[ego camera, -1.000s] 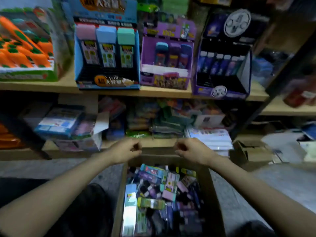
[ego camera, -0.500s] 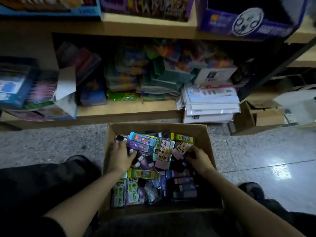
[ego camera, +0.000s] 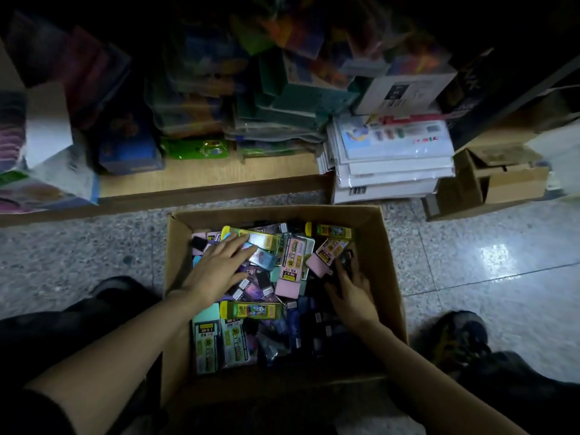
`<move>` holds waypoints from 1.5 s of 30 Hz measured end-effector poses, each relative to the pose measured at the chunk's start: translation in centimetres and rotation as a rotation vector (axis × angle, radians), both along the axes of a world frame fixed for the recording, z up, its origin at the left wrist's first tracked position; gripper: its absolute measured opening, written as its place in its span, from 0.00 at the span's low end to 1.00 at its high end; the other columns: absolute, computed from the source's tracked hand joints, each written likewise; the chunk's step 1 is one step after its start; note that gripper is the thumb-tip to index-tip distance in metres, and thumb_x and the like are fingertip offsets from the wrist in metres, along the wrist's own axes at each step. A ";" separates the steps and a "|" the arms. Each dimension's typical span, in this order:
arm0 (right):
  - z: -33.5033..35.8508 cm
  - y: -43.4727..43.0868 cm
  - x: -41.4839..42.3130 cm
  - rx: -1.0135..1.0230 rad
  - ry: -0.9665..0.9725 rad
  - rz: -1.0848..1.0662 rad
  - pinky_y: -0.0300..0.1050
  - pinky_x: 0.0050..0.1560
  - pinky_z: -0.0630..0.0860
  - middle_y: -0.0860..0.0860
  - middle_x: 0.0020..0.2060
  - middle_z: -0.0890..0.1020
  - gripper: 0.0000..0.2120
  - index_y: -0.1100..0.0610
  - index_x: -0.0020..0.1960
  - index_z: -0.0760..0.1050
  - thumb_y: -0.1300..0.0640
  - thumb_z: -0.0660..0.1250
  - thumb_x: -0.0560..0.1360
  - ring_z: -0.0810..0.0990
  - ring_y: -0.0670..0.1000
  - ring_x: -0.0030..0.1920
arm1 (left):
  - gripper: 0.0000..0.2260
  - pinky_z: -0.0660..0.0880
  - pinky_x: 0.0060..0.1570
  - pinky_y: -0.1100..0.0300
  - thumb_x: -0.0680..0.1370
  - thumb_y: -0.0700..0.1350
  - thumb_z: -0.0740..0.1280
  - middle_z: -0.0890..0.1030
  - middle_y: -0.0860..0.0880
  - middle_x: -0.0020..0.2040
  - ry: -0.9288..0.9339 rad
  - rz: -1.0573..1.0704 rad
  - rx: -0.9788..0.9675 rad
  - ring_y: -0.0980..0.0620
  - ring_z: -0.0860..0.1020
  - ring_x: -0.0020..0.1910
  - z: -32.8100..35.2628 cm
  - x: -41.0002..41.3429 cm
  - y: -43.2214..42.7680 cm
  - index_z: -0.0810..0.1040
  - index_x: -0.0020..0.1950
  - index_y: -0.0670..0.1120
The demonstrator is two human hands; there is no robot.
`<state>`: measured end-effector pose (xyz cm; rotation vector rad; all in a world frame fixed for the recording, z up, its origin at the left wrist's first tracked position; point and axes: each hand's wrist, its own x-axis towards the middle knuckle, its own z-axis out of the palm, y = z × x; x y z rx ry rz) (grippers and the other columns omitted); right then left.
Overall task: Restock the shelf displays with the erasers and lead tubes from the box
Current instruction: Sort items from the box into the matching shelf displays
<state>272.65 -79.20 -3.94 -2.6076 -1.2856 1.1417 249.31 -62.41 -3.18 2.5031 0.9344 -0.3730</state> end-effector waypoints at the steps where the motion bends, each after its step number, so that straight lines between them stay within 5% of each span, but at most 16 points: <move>1: 0.0 -0.6 0.0 0.013 -0.003 0.037 0.53 0.71 0.58 0.51 0.77 0.44 0.28 0.42 0.76 0.45 0.46 0.54 0.80 0.48 0.59 0.75 | 0.25 0.51 0.73 0.52 0.80 0.53 0.59 0.51 0.51 0.78 -0.010 -0.011 -0.013 0.49 0.46 0.77 -0.2 -0.3 -0.8 0.57 0.76 0.52; 5: 0.3 -2.7 -0.9 0.049 -0.030 0.197 0.55 0.72 0.59 0.51 0.77 0.47 0.27 0.38 0.75 0.45 0.45 0.53 0.80 0.51 0.60 0.75 | 0.23 0.48 0.74 0.52 0.81 0.56 0.49 0.49 0.52 0.78 -0.021 -0.028 -0.113 0.50 0.45 0.77 -0.1 -1.0 -3.8 0.59 0.76 0.52; 7: 0.5 -3.2 -1.4 0.074 -0.029 0.252 0.55 0.72 0.58 0.51 0.77 0.50 0.27 0.39 0.76 0.48 0.45 0.54 0.80 0.52 0.60 0.74 | 0.24 0.53 0.73 0.52 0.80 0.55 0.48 0.57 0.49 0.77 -0.104 0.071 -0.069 0.47 0.53 0.76 0.4 -1.2 -5.1 0.65 0.73 0.48; 10: 1.1 -2.7 -1.9 0.200 0.064 0.068 0.53 0.69 0.63 0.52 0.73 0.63 0.25 0.48 0.75 0.58 0.51 0.59 0.79 0.60 0.58 0.71 | 0.16 0.70 0.58 0.48 0.78 0.50 0.63 0.73 0.40 0.62 -0.205 0.639 0.117 0.41 0.73 0.61 1.0 -0.7 -6.8 0.75 0.61 0.41; 12: 1.4 -1.9 -1.9 0.277 0.085 -0.127 0.50 0.64 0.68 0.55 0.65 0.71 0.21 0.54 0.70 0.66 0.54 0.62 0.78 0.69 0.57 0.65 | 0.23 0.73 0.49 0.47 0.75 0.57 0.66 0.74 0.39 0.53 -0.152 1.101 0.025 0.38 0.75 0.53 1.6 0.4 -6.9 0.74 0.54 0.38; 14: 1.8 -0.8 -2.1 0.311 0.138 -0.290 0.49 0.58 0.71 0.55 0.58 0.74 0.17 0.57 0.64 0.70 0.54 0.65 0.77 0.73 0.56 0.60 | 0.32 0.73 0.47 0.47 0.71 0.65 0.66 0.74 0.37 0.54 -0.059 1.273 -0.098 0.37 0.74 0.54 1.8 1.6 -6.2 0.72 0.55 0.35; 19: 2.3 2.6 -3.6 0.290 0.300 -0.462 0.55 0.60 0.74 0.55 0.58 0.74 0.21 0.57 0.63 0.69 0.47 0.66 0.75 0.75 0.54 0.58 | 0.41 0.69 0.53 0.47 0.65 0.67 0.71 0.70 0.36 0.60 0.017 1.269 -0.063 0.38 0.70 0.59 1.2 4.1 -4.8 0.65 0.61 0.35; 24: 1.9 5.2 -5.9 0.225 0.216 -0.473 0.49 0.56 0.74 0.57 0.61 0.66 0.19 0.57 0.62 0.68 0.49 0.65 0.77 0.74 0.57 0.55 | 0.36 0.69 0.55 0.50 0.67 0.59 0.73 0.71 0.40 0.60 -0.044 0.903 0.030 0.41 0.69 0.60 0.1 4.6 -4.9 0.65 0.65 0.39; 27: 1.8 5.7 -7.1 0.259 0.230 -0.504 0.48 0.52 0.73 0.58 0.60 0.65 0.19 0.59 0.60 0.68 0.56 0.70 0.74 0.74 0.59 0.53 | 0.35 0.70 0.58 0.53 0.70 0.51 0.74 0.73 0.39 0.63 -0.216 0.820 -0.077 0.42 0.72 0.62 -0.3 5.0 -6.0 0.64 0.69 0.37; 31: 1.4 5.0 -8.4 0.281 0.291 -0.542 0.45 0.47 0.70 0.55 0.59 0.65 0.27 0.60 0.62 0.63 0.60 0.74 0.70 0.68 0.49 0.51 | 0.24 0.74 0.44 0.53 0.74 0.49 0.70 0.79 0.39 0.54 -0.166 0.875 -0.175 0.41 0.79 0.53 -0.6 5.6 -7.3 0.66 0.62 0.38; 35: 0.6 3.4 -9.0 0.230 0.452 -0.641 0.43 0.49 0.77 0.58 0.61 0.75 0.26 0.60 0.65 0.64 0.62 0.71 0.72 0.77 0.56 0.58 | 0.16 0.74 0.46 0.56 0.77 0.49 0.67 0.80 0.43 0.53 -0.203 0.897 -0.389 0.45 0.78 0.50 -0.6 5.4 -6.7 0.73 0.58 0.40; 39: -0.1 2.4 -9.2 -0.020 0.281 -0.255 0.50 0.57 0.72 0.58 0.59 0.75 0.20 0.61 0.60 0.71 0.54 0.70 0.72 0.72 0.60 0.59 | 0.10 0.67 0.33 0.70 0.79 0.50 0.63 0.76 0.47 0.46 -0.331 0.922 -0.441 0.52 0.74 0.42 0.1 3.7 -6.3 0.72 0.50 0.43; 43: -0.2 1.7 -8.9 -0.017 0.298 -0.146 0.48 0.57 0.68 0.57 0.59 0.74 0.21 0.60 0.59 0.69 0.54 0.72 0.71 0.70 0.59 0.60 | 0.11 0.72 0.31 0.68 0.80 0.49 0.62 0.77 0.50 0.39 -0.429 1.083 -0.491 0.54 0.76 0.37 0.5 1.4 -6.3 0.71 0.54 0.42; 45: -0.1 1.1 -8.7 -0.007 0.354 -0.155 0.43 0.49 0.70 0.57 0.58 0.77 0.21 0.60 0.59 0.68 0.57 0.72 0.71 0.76 0.58 0.57 | 0.12 0.73 0.41 0.57 0.79 0.49 0.63 0.79 0.45 0.42 -0.445 1.155 -0.471 0.46 0.78 0.41 0.3 0.3 -6.1 0.71 0.54 0.40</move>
